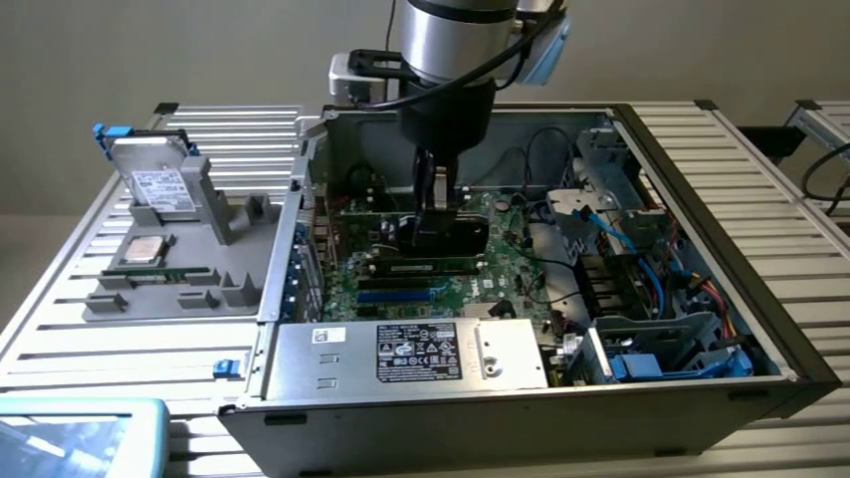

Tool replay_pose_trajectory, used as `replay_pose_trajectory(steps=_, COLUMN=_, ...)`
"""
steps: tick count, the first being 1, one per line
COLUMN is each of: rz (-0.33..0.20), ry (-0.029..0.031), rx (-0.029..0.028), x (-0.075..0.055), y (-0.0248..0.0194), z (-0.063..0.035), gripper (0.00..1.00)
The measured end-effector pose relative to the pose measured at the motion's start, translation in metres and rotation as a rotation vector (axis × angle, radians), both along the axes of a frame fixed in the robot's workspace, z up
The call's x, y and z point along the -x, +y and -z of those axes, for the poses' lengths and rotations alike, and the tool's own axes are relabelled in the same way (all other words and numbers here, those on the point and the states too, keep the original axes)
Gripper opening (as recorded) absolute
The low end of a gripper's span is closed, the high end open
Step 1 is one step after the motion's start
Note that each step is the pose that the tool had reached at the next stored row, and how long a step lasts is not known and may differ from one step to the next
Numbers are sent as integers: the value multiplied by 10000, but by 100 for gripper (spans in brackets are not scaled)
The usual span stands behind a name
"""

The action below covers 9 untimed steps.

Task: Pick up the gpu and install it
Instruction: 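Insert the gpu into the slot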

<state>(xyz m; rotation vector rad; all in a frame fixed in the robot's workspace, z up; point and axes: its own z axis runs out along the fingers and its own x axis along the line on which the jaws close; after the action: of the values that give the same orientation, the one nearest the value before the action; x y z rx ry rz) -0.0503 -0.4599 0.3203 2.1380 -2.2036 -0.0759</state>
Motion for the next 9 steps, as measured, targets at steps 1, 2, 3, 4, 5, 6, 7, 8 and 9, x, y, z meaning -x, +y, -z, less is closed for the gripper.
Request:
replay_pose_trajectory(steps=1, rz=0, ry=1, rx=1, x=0, y=-12, z=18, gripper=28)
replay_pose_trajectory(steps=2, rz=0, ry=-1, rx=-2, x=0, y=-22, z=38, gripper=28)
replay_pose_trajectory(steps=3, rz=0, ry=0, rx=-2, x=0, y=-31, z=56, gripper=28)
replay_pose_trajectory(steps=4, rz=1, ry=0, rx=-1, x=1, y=-38, z=73, gripper=28)
replay_pose_trajectory(steps=5, rz=1, ry=0, rx=-1, x=2, y=-44, z=92, gripper=28)
replay_pose_trajectory(steps=6, rz=1, ry=0, rx=0, x=4, y=-50, z=109, gripper=28)
replay_pose_trajectory(steps=7, rz=1, ry=0, rx=0, x=6, y=-57, z=127, gripper=28)
replay_pose_trajectory(steps=8, rz=0, ry=1, rx=0, x=9, y=-66, z=145, gripper=28)
replay_pose_trajectory(steps=9, rz=0, ry=2, rx=0, x=12, y=-75, z=164, gripper=28)
